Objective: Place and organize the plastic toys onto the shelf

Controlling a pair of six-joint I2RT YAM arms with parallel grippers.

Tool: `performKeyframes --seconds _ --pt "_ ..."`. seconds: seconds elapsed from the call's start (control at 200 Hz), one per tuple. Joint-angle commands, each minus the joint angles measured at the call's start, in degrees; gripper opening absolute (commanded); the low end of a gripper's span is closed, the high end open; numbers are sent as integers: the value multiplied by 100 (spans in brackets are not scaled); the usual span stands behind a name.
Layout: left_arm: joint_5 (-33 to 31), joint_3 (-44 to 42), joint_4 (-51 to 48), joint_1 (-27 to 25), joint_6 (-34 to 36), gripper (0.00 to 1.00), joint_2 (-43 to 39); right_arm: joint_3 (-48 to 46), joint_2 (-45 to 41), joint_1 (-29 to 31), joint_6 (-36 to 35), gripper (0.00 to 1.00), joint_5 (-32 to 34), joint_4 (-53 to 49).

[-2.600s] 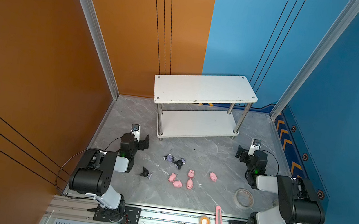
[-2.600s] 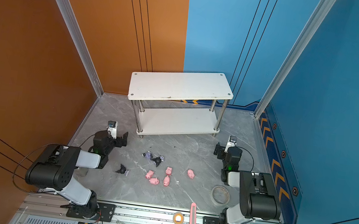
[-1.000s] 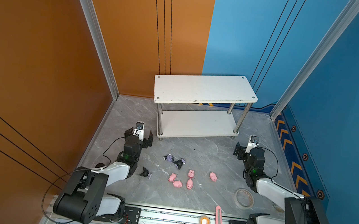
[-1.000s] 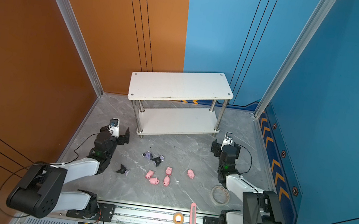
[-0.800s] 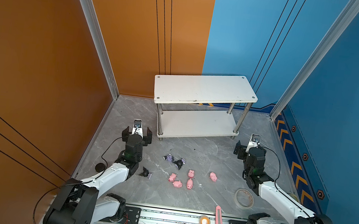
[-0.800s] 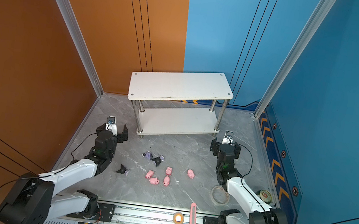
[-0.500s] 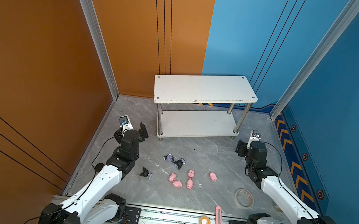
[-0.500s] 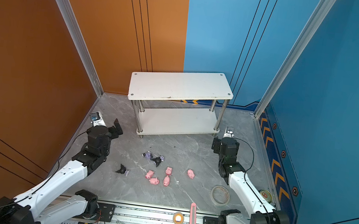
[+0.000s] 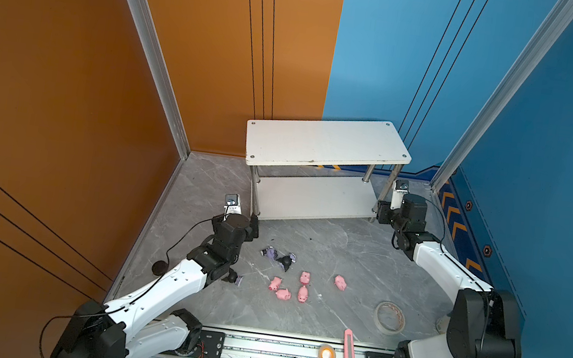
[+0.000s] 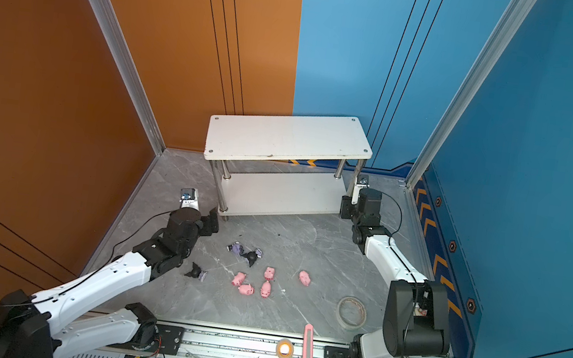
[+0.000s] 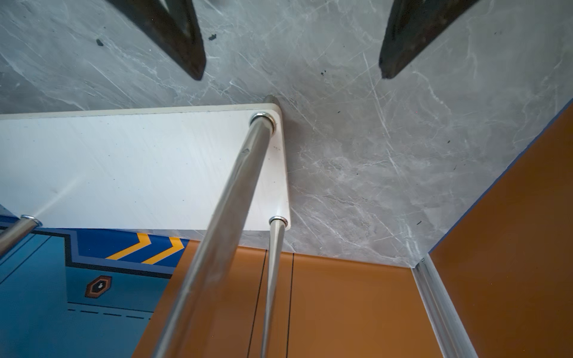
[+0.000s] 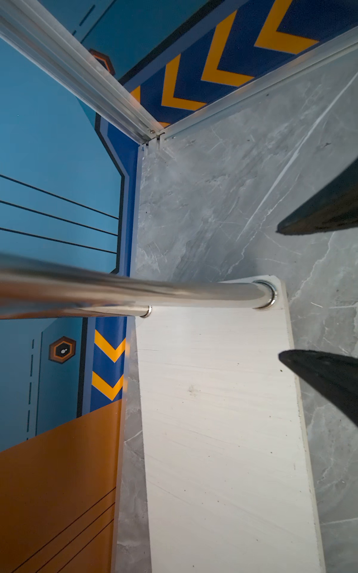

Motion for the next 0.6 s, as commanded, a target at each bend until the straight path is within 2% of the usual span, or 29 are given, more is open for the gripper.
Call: performKeyframes --seconds 0.0,0.08,0.17,0.305,0.33,0.431,0.596 --pt "-164 303 -52 -152 252 90 213 345 170 -89 -154 61 -254 162" --pt "-87 499 -17 -194 415 88 416 548 309 -120 -175 61 -313 229" --pt "-72 726 39 -212 554 88 652 839 489 -152 -242 49 -433 222" --pt "-135 1042 88 -217 712 87 967 1215 747 -185 -302 39 -473 265" --pt "-127 1085 107 -212 733 82 1027 1279 793 -191 -304 37 -479 268" --pt "-108 1333 144 -193 854 74 1284 1461 926 -196 -296 27 -512 266" --pt "1 1653 172 -63 882 61 1596 1451 931 -179 -219 16 -565 393"
